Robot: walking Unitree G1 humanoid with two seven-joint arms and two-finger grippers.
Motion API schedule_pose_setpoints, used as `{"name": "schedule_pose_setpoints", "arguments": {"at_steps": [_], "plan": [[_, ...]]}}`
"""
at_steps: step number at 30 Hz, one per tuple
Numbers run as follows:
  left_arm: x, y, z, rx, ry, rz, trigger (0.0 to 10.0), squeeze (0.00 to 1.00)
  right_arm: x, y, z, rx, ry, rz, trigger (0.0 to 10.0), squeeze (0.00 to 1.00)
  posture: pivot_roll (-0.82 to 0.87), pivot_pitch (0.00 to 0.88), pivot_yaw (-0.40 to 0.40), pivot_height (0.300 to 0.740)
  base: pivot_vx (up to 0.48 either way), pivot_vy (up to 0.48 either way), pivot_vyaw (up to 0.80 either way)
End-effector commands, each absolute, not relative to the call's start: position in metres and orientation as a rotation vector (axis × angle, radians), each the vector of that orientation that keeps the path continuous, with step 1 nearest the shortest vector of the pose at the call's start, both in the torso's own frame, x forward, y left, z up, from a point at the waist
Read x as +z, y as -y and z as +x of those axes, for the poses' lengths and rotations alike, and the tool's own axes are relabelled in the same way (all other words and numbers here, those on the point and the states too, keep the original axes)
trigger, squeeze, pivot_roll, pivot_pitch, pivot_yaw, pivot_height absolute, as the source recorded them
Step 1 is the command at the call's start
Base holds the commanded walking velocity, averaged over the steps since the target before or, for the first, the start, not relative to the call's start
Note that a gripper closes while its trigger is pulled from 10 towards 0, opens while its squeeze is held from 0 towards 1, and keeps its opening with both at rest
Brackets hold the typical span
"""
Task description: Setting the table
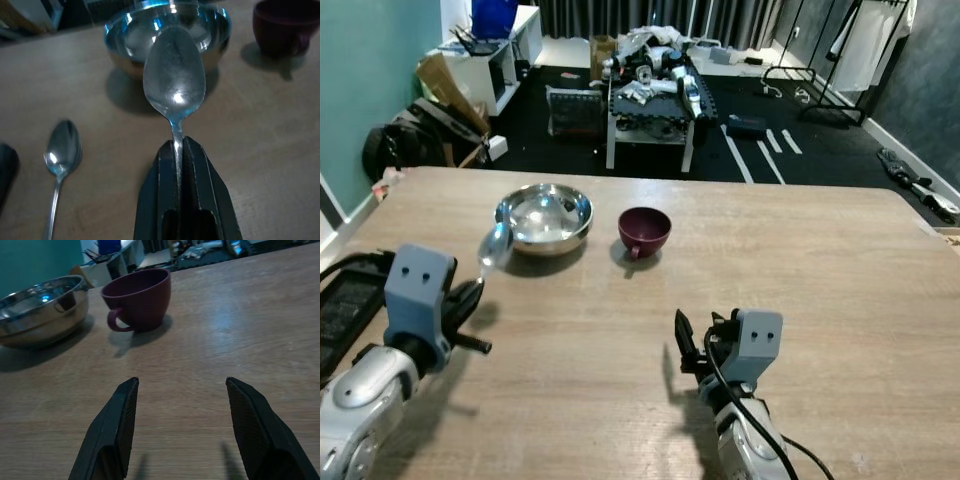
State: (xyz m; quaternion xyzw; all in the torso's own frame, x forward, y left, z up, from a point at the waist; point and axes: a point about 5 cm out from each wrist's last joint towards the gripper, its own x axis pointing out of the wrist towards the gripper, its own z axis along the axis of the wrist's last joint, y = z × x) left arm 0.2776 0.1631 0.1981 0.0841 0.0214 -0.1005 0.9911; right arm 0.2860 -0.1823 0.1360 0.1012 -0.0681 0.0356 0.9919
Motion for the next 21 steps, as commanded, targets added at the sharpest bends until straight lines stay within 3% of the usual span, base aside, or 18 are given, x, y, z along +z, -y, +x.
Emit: {"name": "schedule_pose_setpoints", "arguments": {"at_steps": [1,5,8,13,21], "plan": [[0.195,-0.166,0.275,-0.199,-0.092,0.18,10.0,0.0,0.136,0.188,0.285,0.045,0.13,0.18,10.0,0.0,0.06,0.053,0.085,0.74,0.0,0.0,0.0],[0.199,-0.167,0.286,-0.185,-0.082,0.183,10.0,0.0,0.142,0.194,0.289,0.01,0.147,0.178,10.0,0.0,0.06,0.046,0.079,0.74,0.0,0.0,0.0],[0.193,-0.163,0.297,-0.152,-0.081,0.025,10.0,0.0,0.14,0.198,0.292,-0.035,0.137,0.191,10.0,0.0,0.06,0.044,0.078,0.74,0.0,0.0,0.0],[0.187,-0.16,0.302,-0.12,-0.088,-0.007,10.0,0.0,0.138,0.201,0.293,-0.061,0.128,0.207,10.0,0.0,0.06,0.043,0.07,0.74,0.0,0.0,0.0],[0.18,-0.164,0.306,-0.123,-0.129,0.209,10.0,0.0,0.13,0.216,0.29,-0.154,0.105,0.247,10.0,0.0,0.05,0.048,0.073,0.74,0.0,0.0,0.0]]}}
